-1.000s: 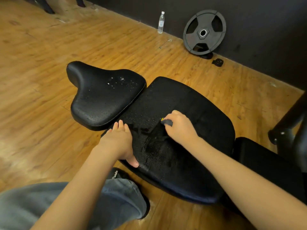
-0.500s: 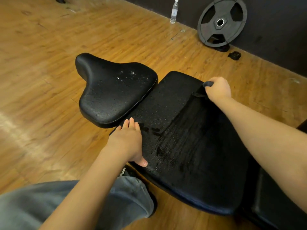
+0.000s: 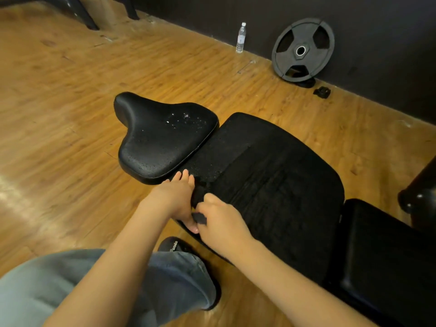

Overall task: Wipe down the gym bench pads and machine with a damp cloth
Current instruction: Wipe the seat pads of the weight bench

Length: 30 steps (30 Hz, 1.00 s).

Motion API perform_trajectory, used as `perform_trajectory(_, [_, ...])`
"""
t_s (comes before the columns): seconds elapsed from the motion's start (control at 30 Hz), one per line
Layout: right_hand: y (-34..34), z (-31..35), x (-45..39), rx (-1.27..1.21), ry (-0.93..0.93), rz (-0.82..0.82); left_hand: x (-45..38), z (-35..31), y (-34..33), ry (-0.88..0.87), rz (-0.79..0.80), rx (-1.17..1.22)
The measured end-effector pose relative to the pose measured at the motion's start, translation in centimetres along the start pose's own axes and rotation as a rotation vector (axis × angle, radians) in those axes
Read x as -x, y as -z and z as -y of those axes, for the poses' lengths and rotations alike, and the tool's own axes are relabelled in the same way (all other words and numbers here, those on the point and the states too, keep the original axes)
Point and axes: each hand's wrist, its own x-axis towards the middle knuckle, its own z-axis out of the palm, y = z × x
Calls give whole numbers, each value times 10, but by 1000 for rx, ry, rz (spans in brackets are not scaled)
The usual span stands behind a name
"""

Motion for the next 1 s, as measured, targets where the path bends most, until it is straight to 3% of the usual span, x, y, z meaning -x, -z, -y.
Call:
perform_trajectory(0.23, [-2,-2,1,2,27,15,5,11,1,-73,-18,61])
perform_trajectory(0.43, [7,-17,-13,52,57,-29,-2,10,0,0,-31,87])
perform_trajectory(0.77, [84,-140,-127,154,-289,-277,-9,23,0,-4,-70,82])
perform_trajectory(1.0, [111,-182,-149,179,-476,-504,-13,24,-4,-2,-96,88])
